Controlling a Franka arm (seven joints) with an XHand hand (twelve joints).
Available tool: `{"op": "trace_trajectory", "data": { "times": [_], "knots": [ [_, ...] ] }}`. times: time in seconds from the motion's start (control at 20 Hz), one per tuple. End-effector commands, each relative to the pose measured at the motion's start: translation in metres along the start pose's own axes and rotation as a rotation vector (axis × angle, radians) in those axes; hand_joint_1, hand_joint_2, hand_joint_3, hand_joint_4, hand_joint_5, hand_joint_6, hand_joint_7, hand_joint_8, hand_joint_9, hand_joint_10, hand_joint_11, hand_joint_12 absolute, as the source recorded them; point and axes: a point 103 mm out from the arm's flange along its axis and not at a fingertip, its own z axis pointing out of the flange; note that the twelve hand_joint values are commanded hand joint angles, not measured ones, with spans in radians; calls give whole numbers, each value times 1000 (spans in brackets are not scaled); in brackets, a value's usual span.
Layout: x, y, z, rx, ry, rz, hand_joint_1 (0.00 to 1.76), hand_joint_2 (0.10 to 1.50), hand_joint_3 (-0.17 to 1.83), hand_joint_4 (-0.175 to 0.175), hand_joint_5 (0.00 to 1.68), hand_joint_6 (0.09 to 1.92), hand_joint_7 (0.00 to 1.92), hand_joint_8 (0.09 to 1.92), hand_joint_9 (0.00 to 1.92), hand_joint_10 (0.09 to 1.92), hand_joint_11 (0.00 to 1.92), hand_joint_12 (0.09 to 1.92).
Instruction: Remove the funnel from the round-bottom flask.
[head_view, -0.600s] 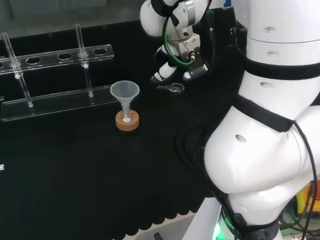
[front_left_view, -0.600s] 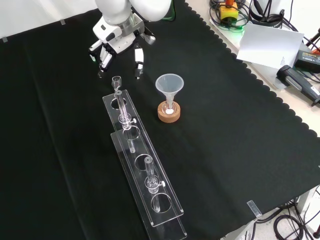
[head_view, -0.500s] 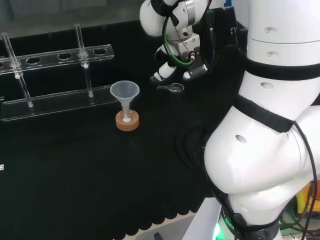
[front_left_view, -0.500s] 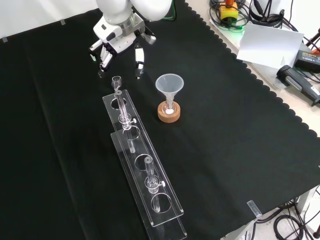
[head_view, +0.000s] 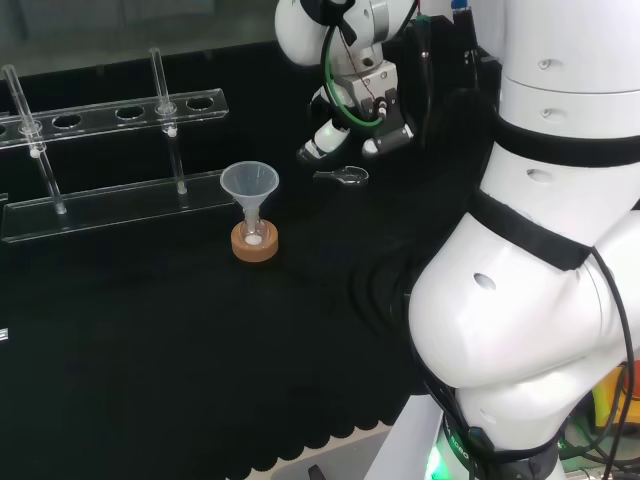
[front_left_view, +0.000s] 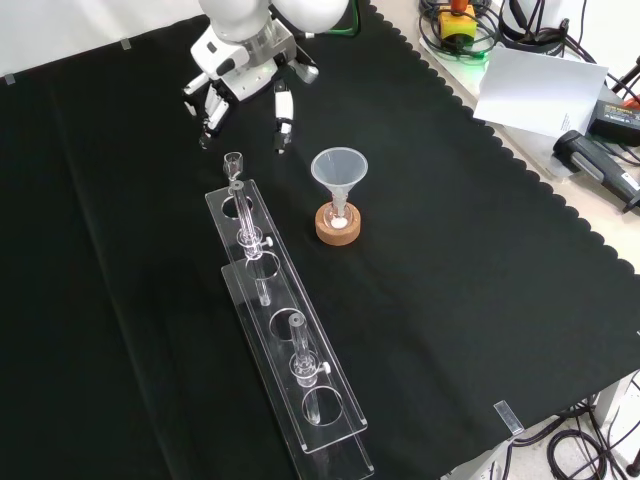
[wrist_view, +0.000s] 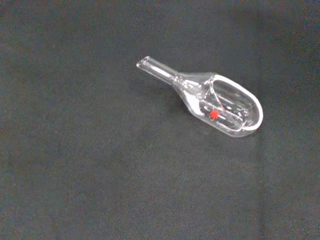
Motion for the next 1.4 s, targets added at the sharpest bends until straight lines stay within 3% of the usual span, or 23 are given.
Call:
{"op": "trace_trajectory", "data": {
  "times": [0.05,0.35,0.6,0.8,1.1,1.25,1.35,1.4],
  "knots": [
    [-6,0,-32,-14,-5,0,451,624,192,-7,462,87,783,87,804,87,0,1336],
    [-10,-6,-62,1,-35,-2,399,608,149,-3,221,87,452,87,398,87,0,1292],
    [-16,-13,-82,54,-46,-7,331,607,76,-10,15,87,124,87,60,87,0,1006],
    [-16,-25,-101,35,-21,-15,299,604,32,-11,0,87,7,87,2,87,0,721],
    [-13,-46,-128,35,-6,-50,249,580,11,-24,0,87,0,87,0,87,0,696],
    [-19,-57,-136,-7,98,-37,217,566,3,-32,0,87,0,87,0,87,0,704],
    [-20,-68,-138,-96,201,-27,197,568,3,-64,0,87,1,87,0,87,0,833],
    [-19,-72,-137,-103,222,-27,194,571,4,-77,0,87,17,87,1,87,0,925]
  ]
}}
